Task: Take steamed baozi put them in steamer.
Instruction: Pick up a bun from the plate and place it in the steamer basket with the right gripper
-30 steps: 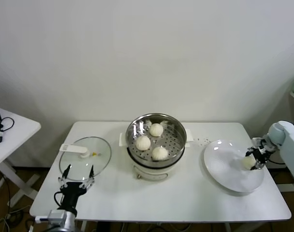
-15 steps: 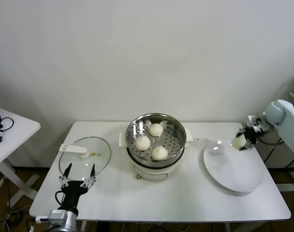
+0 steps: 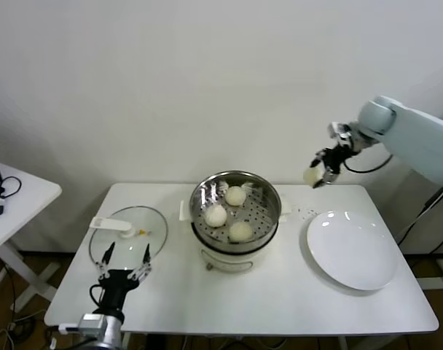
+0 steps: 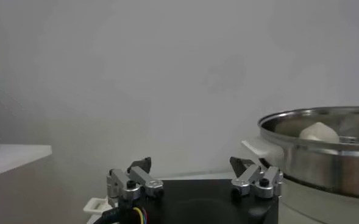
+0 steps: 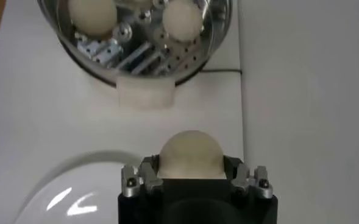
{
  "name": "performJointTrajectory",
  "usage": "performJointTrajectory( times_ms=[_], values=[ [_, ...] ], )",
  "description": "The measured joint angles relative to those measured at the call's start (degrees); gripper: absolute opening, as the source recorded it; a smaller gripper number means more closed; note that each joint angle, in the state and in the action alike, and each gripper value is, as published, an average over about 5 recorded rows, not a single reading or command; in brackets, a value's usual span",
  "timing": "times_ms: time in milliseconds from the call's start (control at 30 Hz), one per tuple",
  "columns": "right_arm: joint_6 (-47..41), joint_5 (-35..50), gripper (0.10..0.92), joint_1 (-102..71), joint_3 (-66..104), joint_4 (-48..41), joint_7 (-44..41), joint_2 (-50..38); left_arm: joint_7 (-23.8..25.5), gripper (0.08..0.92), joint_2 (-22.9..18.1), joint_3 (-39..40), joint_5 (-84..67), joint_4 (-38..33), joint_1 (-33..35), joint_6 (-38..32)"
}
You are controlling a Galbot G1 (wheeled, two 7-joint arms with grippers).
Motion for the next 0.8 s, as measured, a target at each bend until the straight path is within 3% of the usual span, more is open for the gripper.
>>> performJointTrajectory(
  times_ms=[367, 800],
  values=[
    [-4.6, 10.8, 0.678, 3.7, -7.6, 2.9, 2.8, 9.1, 0.0, 0.823, 0.7, 1.3, 0.4, -0.5, -1.0, 0.9],
    [-7.0, 14.6, 0.679, 1.1, -10.6, 2.9, 5.4, 15.9, 0.1, 0.823, 0.8, 1.4, 0.5, -0.5, -0.7, 0.7]
  ],
)
